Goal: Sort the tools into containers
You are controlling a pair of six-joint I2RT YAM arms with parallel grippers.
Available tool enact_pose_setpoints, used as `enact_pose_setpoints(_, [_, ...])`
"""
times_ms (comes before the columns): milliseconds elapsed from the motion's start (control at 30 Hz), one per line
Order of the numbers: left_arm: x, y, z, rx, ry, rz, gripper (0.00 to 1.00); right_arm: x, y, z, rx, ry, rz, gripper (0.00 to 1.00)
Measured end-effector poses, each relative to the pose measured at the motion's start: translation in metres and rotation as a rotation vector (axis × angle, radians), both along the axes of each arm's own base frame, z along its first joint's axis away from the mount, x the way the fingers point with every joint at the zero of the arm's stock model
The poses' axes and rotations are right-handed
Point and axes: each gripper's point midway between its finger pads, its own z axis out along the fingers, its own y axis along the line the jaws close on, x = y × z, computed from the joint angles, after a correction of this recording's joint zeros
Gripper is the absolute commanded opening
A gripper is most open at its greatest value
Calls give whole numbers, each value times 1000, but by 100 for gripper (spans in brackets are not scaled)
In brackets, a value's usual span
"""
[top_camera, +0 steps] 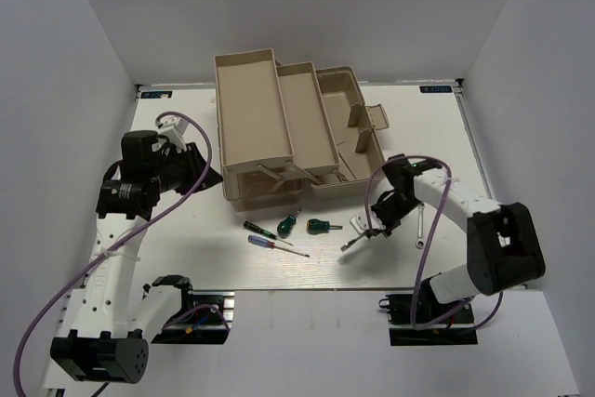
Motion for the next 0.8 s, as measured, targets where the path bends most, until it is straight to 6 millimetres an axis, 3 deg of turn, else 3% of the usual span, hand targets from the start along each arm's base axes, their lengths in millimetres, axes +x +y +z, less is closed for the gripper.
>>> enact_pose_setpoints(67, [2,-7,14,-23,-36,-39,35,6,7,35,51,14,-44,0])
enact_pose_setpoints(200, [9,-26,41,-68,-122,-135,35,42,32,137,222,4,-215,0])
enact_pose_setpoints(267, [11,-36,44,-83,-137,-184,35,54,37,176,291,1,-326,0])
enact_pose_setpoints(333, [12,-46,42,-90,-129,-230,35,61,35,200,324,34,-467,0])
enact_pose_setpoints(433, [13,-63,34,-89,-104,-295,35,77,29,215,331,125,-733,0])
enact_pose_setpoints(533, [14,-82,34,-76,-96,-362,35,110,27,215,294,252,-991,0])
enact_pose_setpoints(700, [14,-127,47,-18,-155,-515,35,208,44,215,256,480,-1386,0])
enact_pose_setpoints(800, [5,-146,42,30,-173,-586,39,265,53,199,240,590,-1583,0])
